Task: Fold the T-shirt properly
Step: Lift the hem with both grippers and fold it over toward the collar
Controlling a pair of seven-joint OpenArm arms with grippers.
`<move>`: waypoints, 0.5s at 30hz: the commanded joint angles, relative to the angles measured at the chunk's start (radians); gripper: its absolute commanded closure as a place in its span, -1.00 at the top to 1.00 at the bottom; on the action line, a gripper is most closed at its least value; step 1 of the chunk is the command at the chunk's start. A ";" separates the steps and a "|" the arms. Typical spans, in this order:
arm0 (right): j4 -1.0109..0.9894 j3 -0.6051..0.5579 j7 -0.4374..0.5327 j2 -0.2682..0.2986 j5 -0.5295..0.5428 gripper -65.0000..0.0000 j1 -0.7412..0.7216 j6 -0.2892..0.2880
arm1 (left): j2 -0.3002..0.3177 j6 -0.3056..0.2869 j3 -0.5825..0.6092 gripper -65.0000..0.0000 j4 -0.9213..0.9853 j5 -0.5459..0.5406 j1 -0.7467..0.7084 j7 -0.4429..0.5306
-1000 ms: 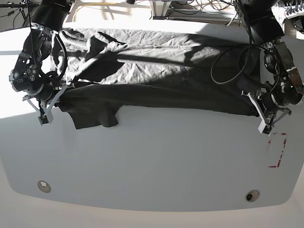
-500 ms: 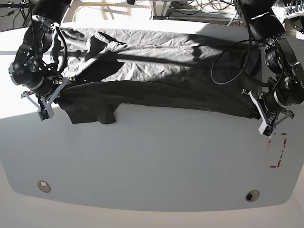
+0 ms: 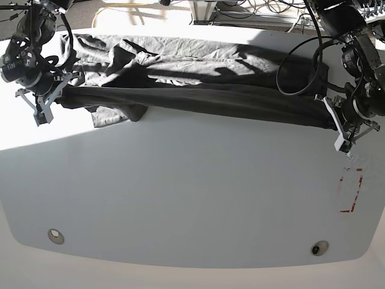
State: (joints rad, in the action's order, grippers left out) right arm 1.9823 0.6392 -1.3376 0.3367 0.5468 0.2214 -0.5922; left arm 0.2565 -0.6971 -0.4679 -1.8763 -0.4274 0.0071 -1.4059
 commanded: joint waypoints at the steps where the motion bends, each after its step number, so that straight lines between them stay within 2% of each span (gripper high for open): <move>1: 0.019 0.006 0.011 0.011 0.011 -1.00 0.025 -0.005 | 0.034 -0.001 -0.001 -0.91 -0.016 -0.001 -0.009 0.010; 15: 0.016 -0.002 0.010 -0.021 0.008 -0.98 0.109 -0.004 | 0.046 -0.001 0.002 -0.90 -0.015 0.006 -0.097 0.010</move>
State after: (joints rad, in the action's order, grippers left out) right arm 1.9823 0.6342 -1.3411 0.2996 0.5533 0.3294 -0.5934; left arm 0.2810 -0.6968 -0.4625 -1.8755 -0.4274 -0.0910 -1.4055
